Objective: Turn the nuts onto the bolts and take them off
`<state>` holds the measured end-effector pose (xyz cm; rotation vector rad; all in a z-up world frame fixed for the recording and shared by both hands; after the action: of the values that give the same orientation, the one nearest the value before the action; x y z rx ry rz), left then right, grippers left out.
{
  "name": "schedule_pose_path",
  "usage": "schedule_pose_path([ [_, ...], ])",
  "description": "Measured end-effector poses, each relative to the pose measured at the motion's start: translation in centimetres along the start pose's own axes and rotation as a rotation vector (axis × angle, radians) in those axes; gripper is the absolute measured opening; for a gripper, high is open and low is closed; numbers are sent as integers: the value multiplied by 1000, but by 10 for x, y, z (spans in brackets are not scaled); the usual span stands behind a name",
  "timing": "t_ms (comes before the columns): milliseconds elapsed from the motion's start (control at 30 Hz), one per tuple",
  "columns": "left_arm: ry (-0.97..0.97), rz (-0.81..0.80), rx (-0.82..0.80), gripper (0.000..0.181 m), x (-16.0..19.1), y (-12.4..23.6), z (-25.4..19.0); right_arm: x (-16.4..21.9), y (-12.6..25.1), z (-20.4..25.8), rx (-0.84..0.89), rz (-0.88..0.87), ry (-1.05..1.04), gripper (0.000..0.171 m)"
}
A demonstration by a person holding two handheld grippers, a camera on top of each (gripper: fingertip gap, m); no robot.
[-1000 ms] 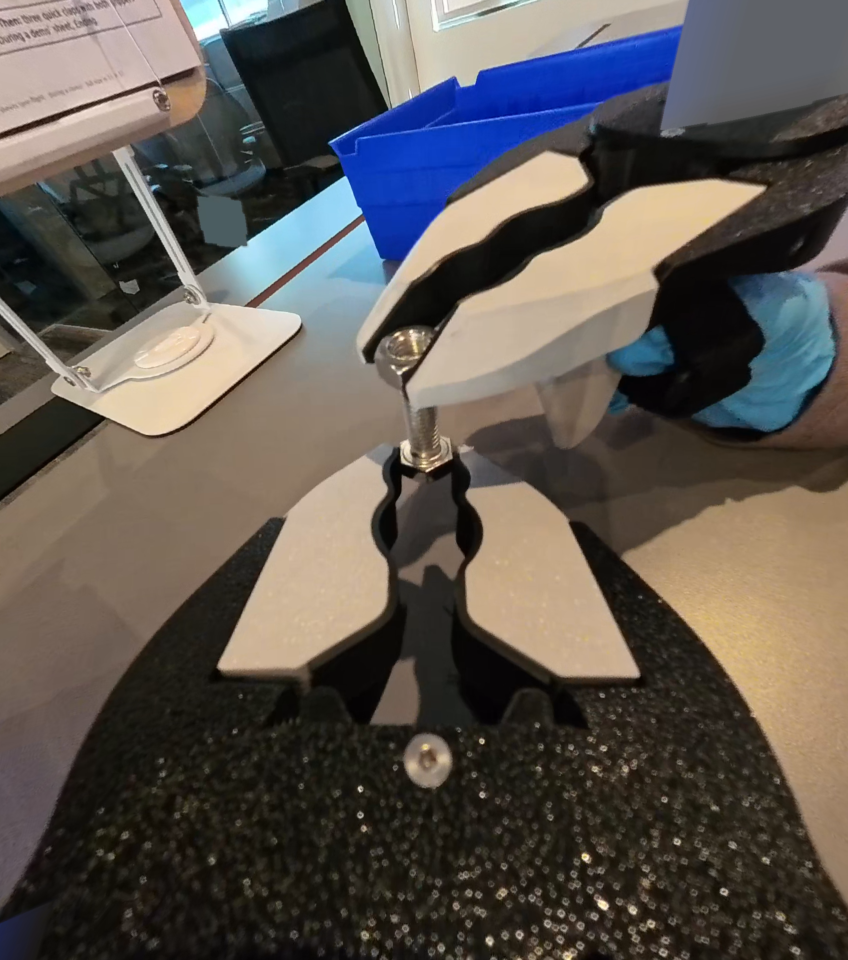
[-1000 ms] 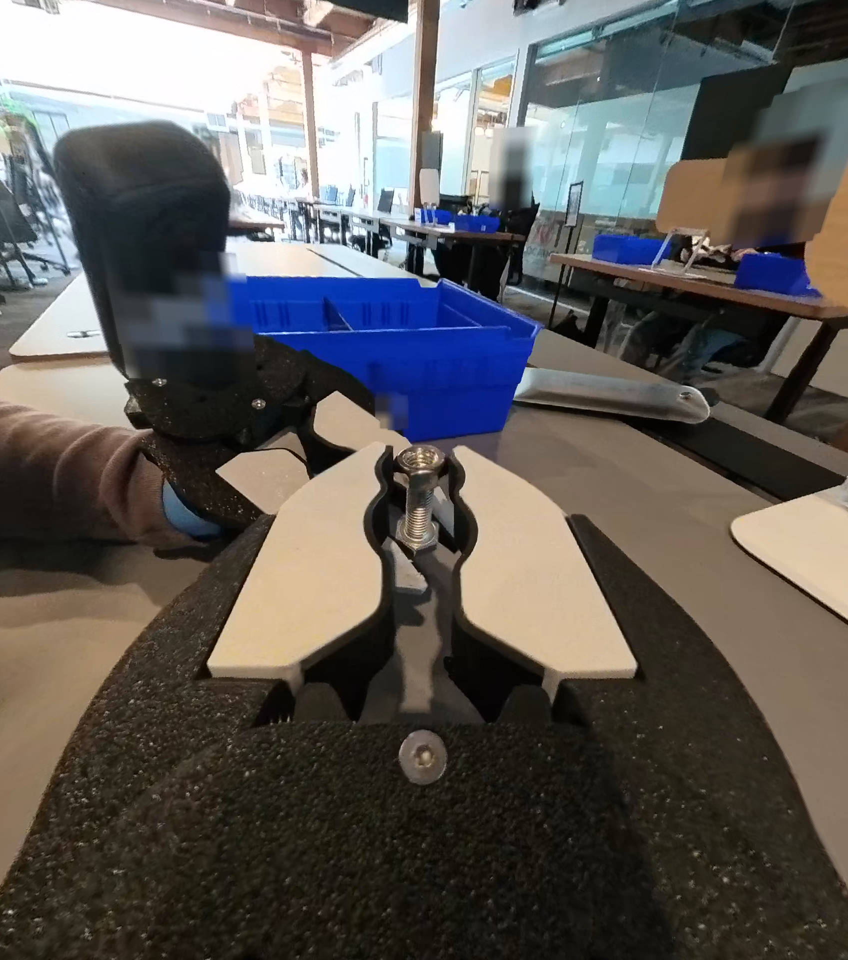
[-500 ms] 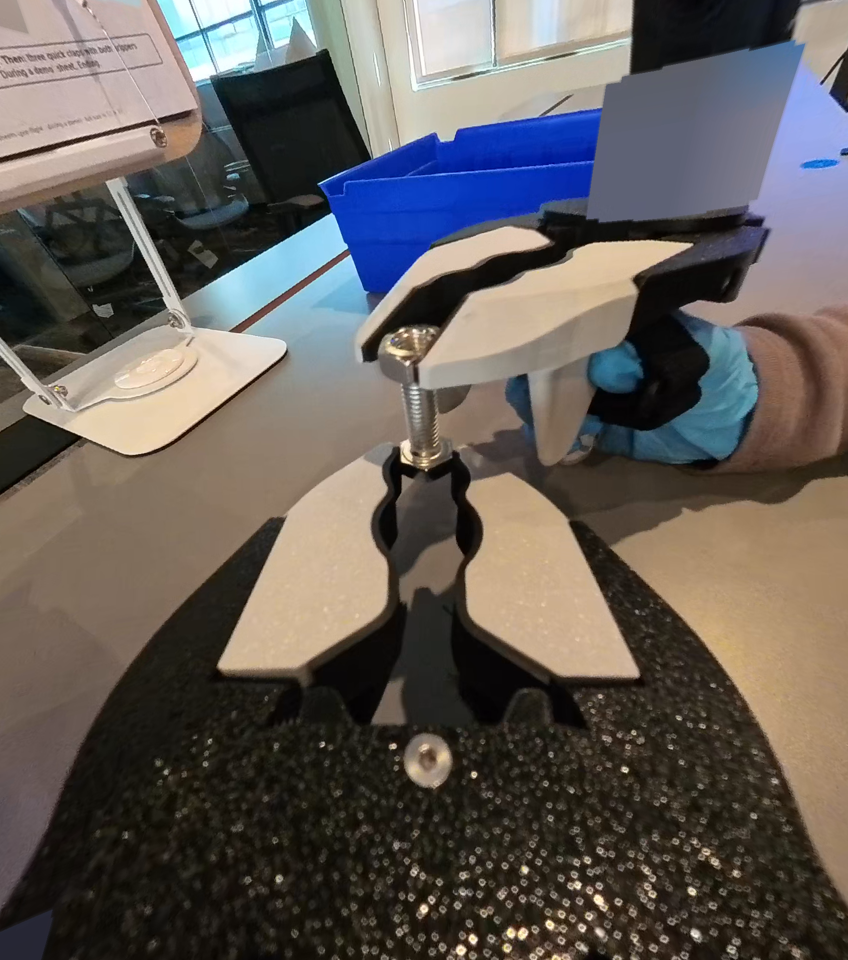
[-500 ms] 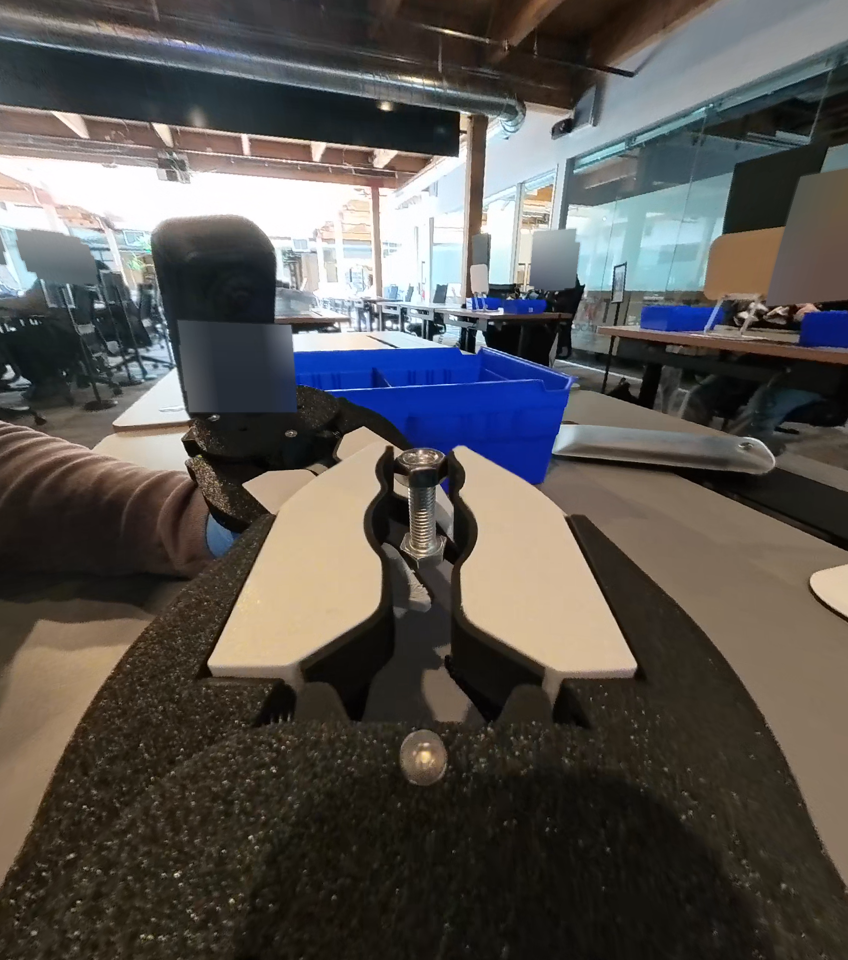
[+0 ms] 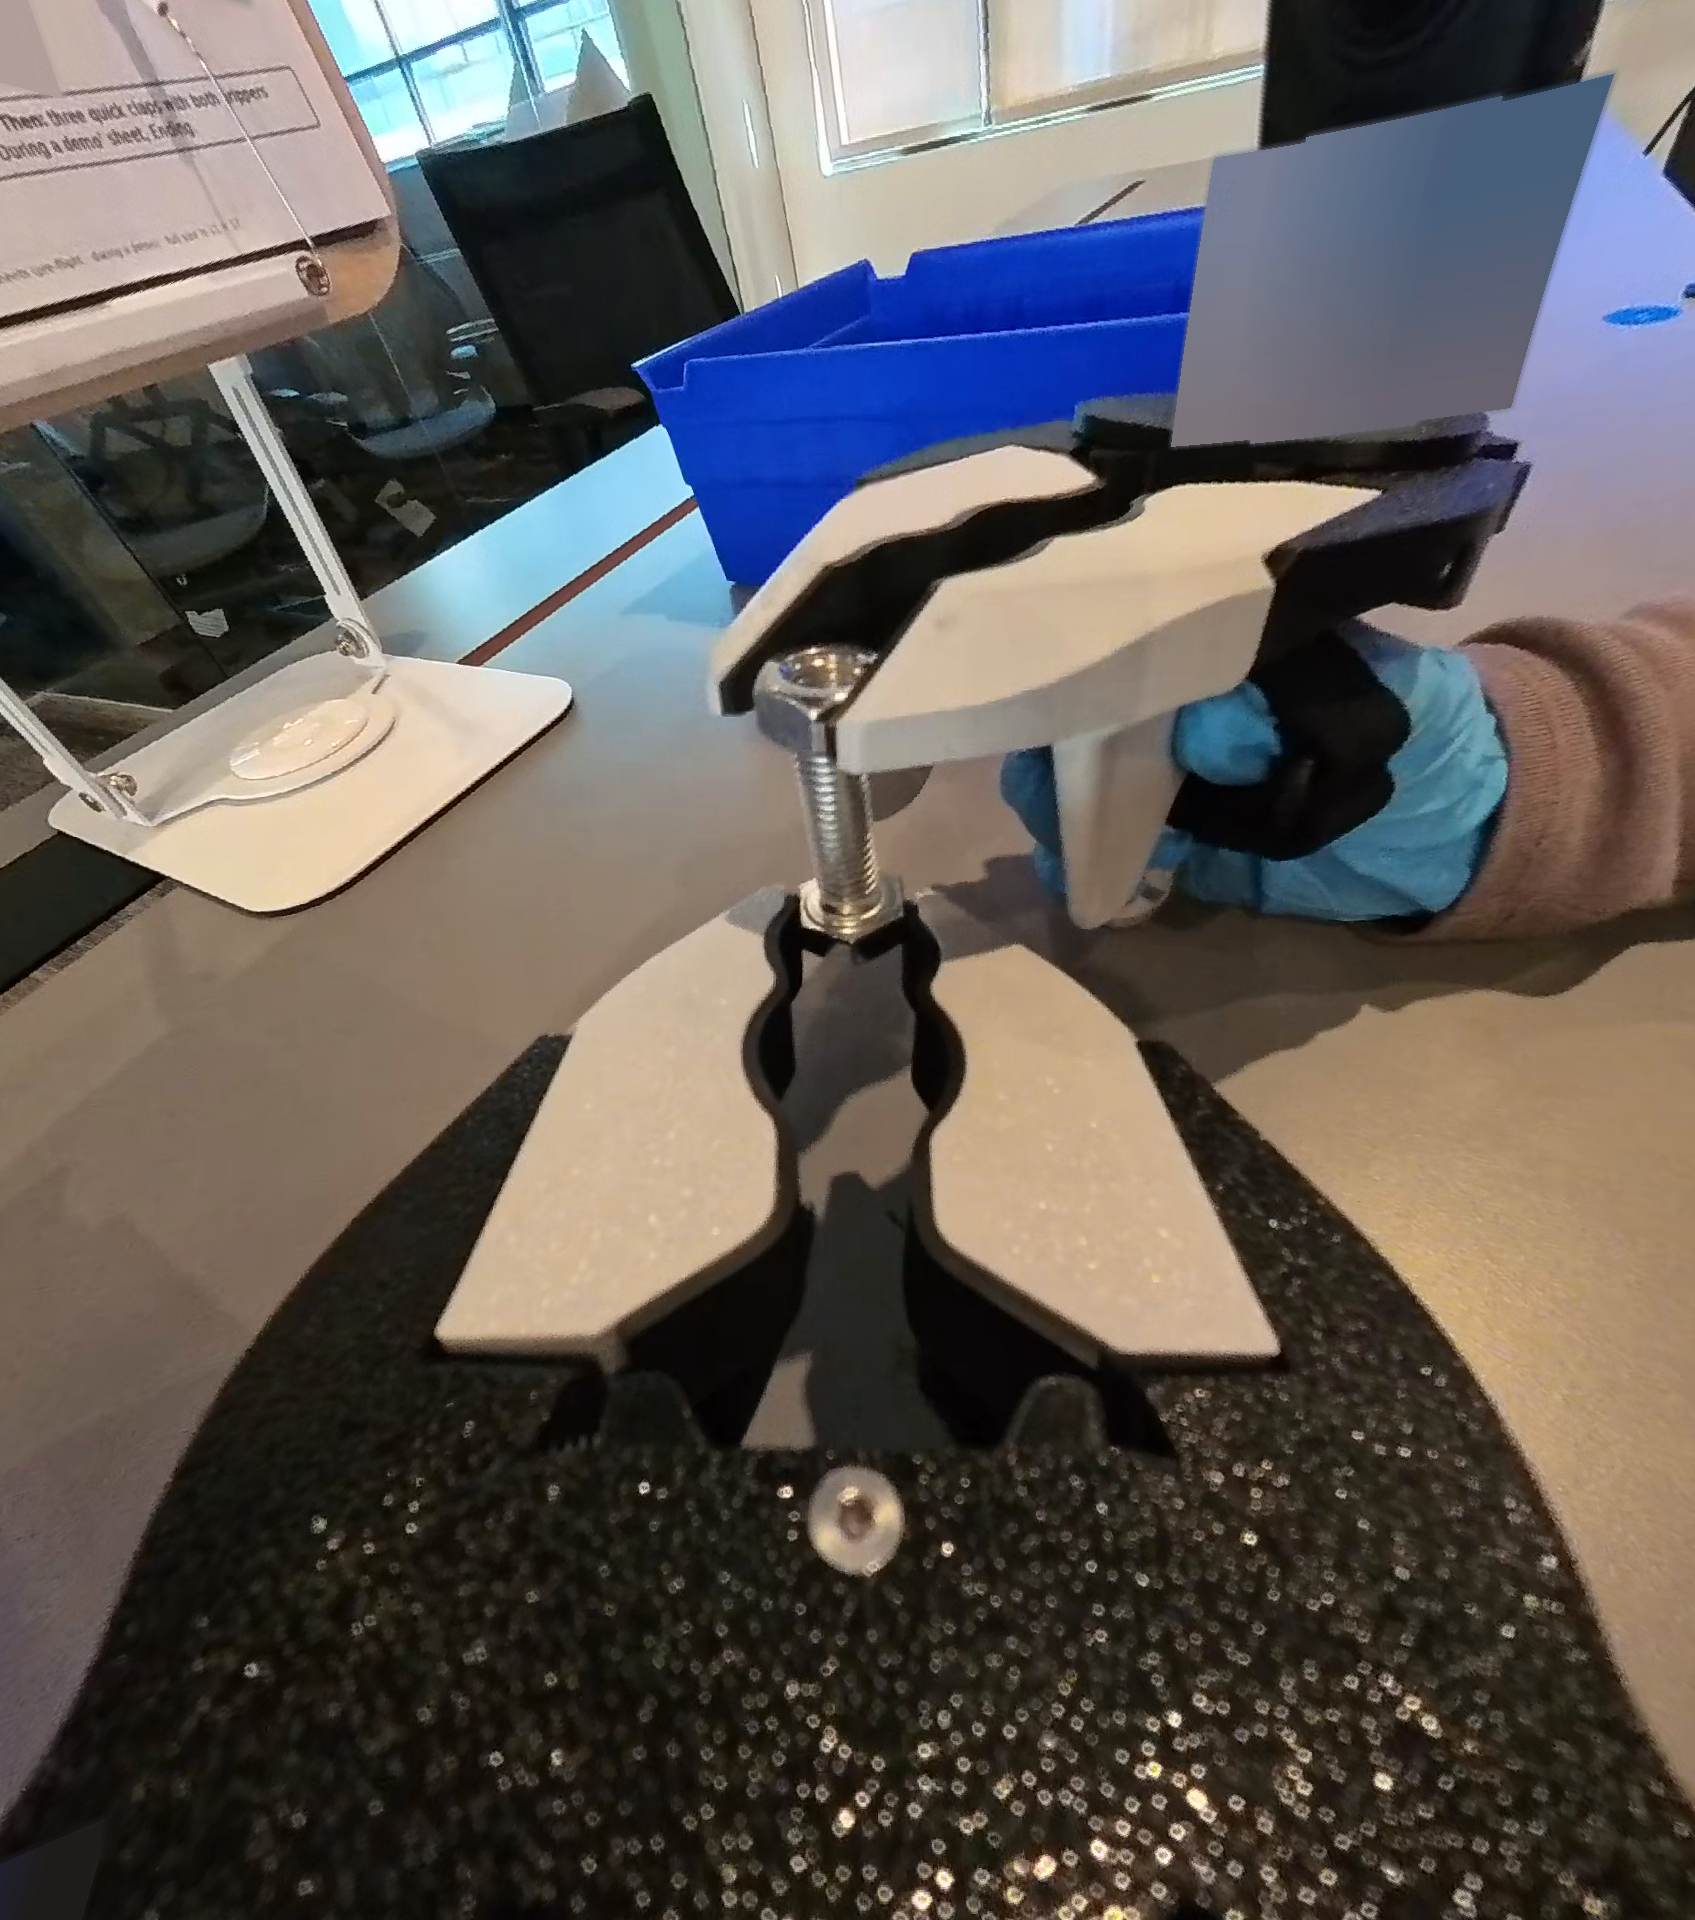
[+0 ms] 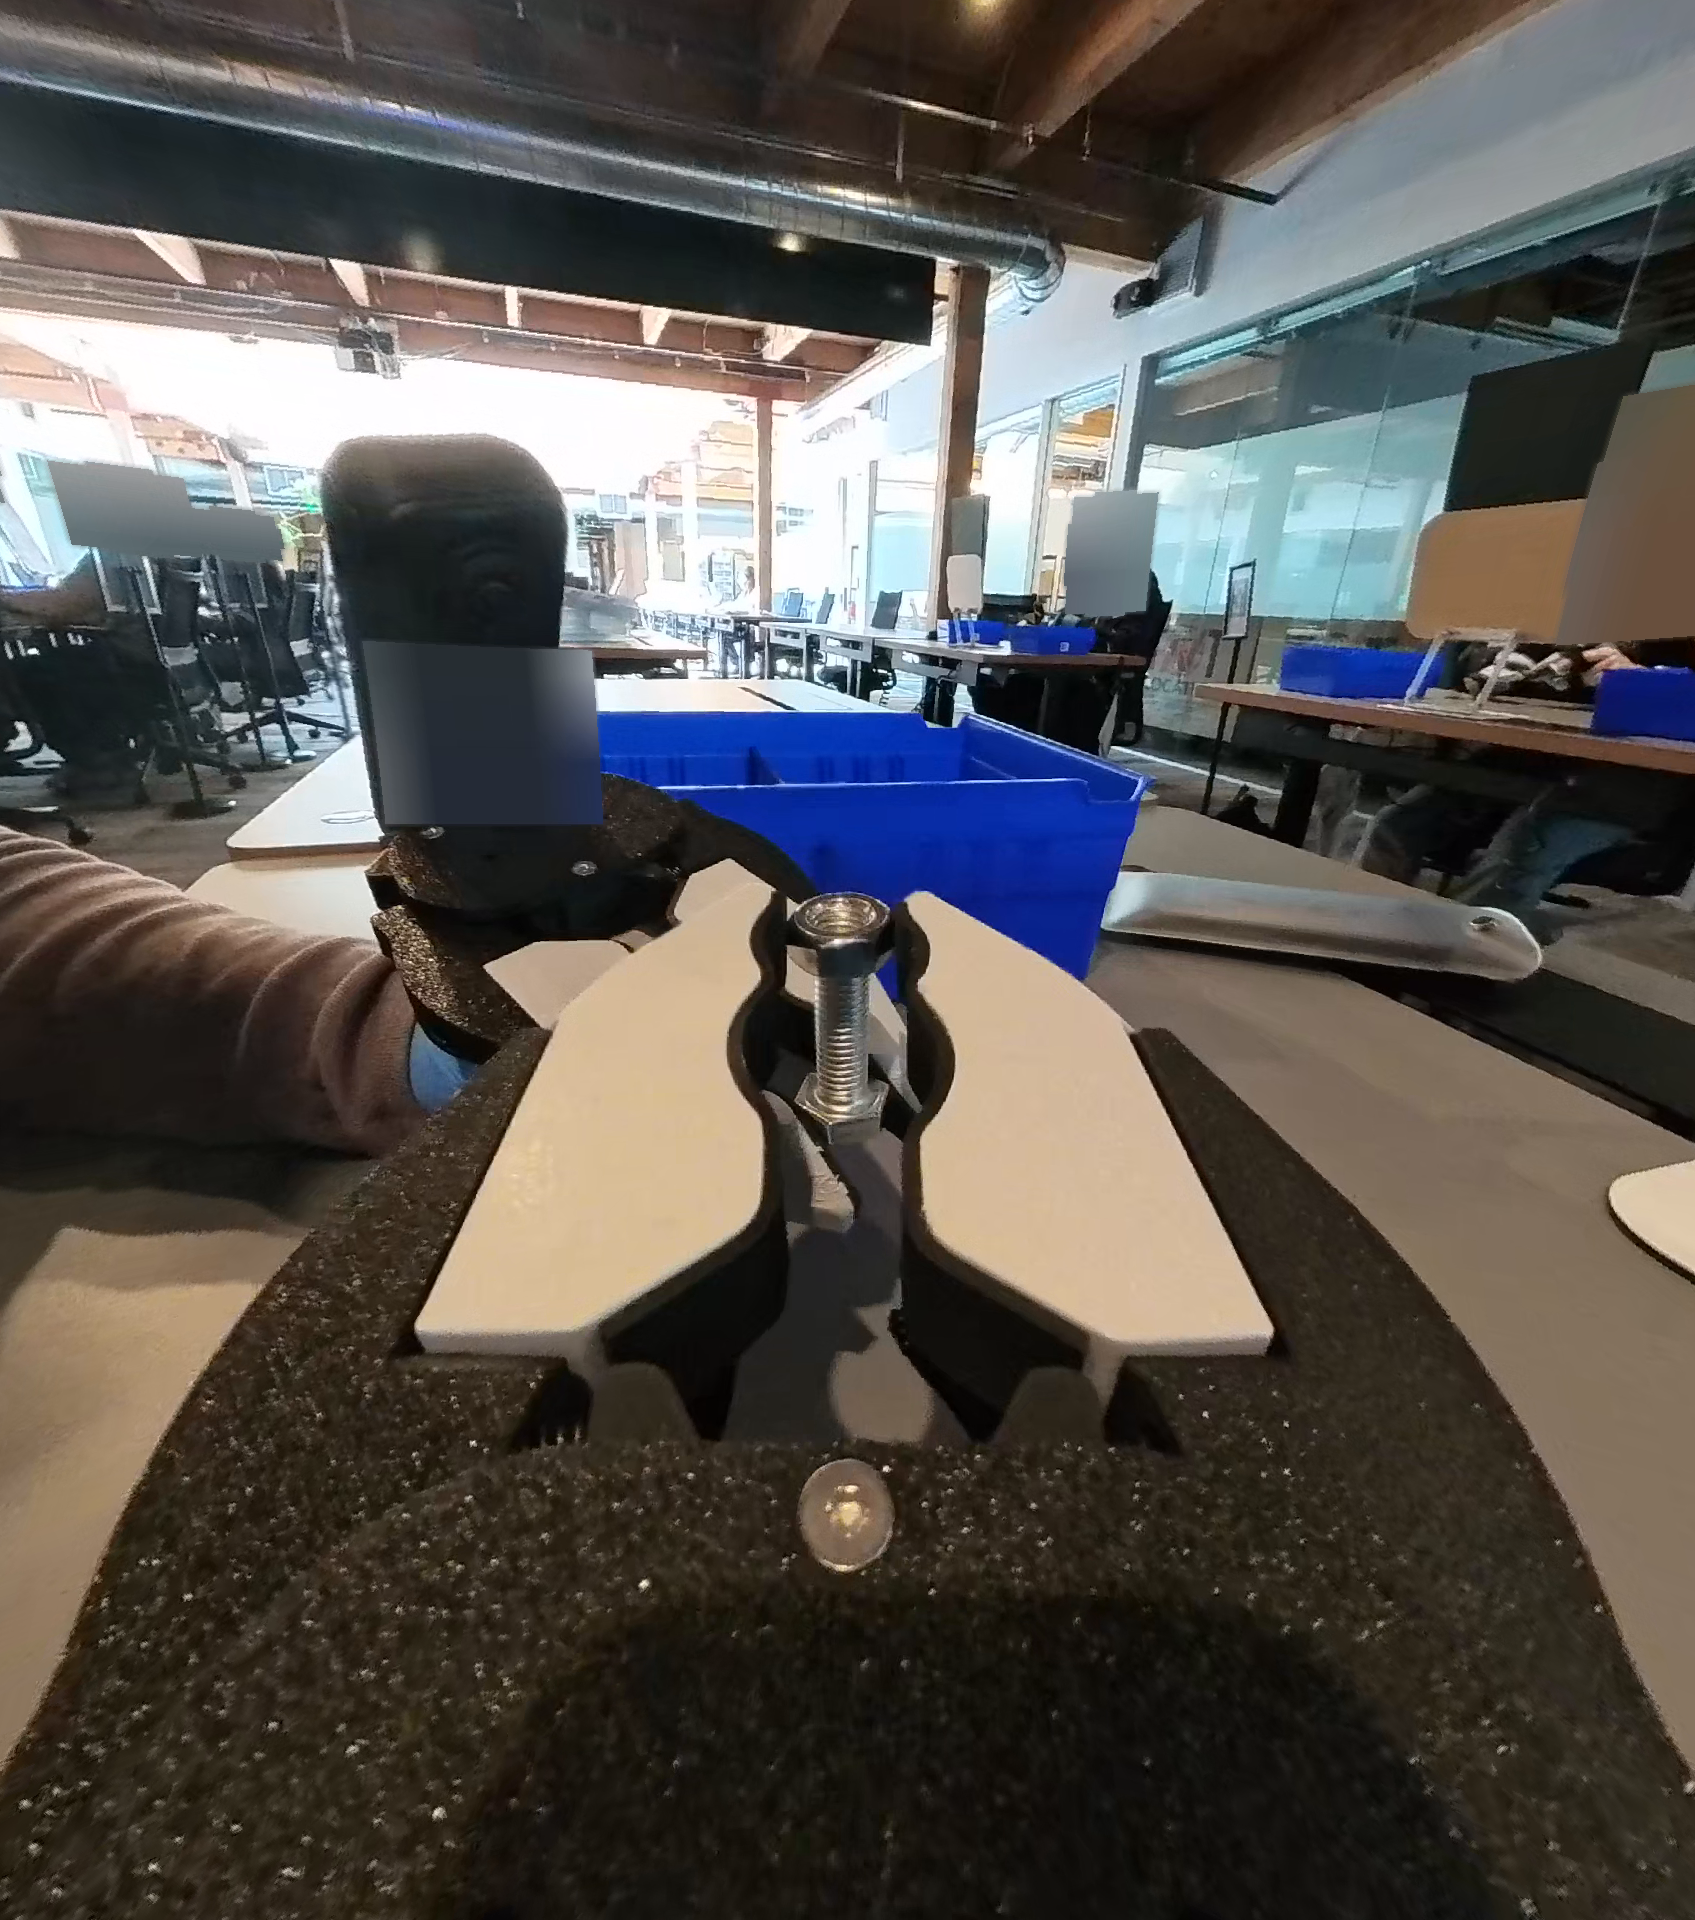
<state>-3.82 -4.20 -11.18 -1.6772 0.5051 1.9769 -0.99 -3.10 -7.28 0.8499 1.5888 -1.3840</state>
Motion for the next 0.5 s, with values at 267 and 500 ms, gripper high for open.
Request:
schedule_pose_path([
  [267,-4,7,-5,18,1,0,0,2,1,-1,2,7,-15,19],
  [500,-1,12,1,18,1,-1,0,3,2,-1,-10,-4,-49,19],
])
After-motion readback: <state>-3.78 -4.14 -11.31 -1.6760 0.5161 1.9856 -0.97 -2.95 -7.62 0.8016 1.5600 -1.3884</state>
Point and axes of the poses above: each gripper's, where its closed fingertips meet, y back along the fingers, x out of its underside, z = x × y across the jaws, the point moved 3 cm from there along y, back along the fingers, and after that the axes turned 15 degrees about -z, right-handed, at the moved point
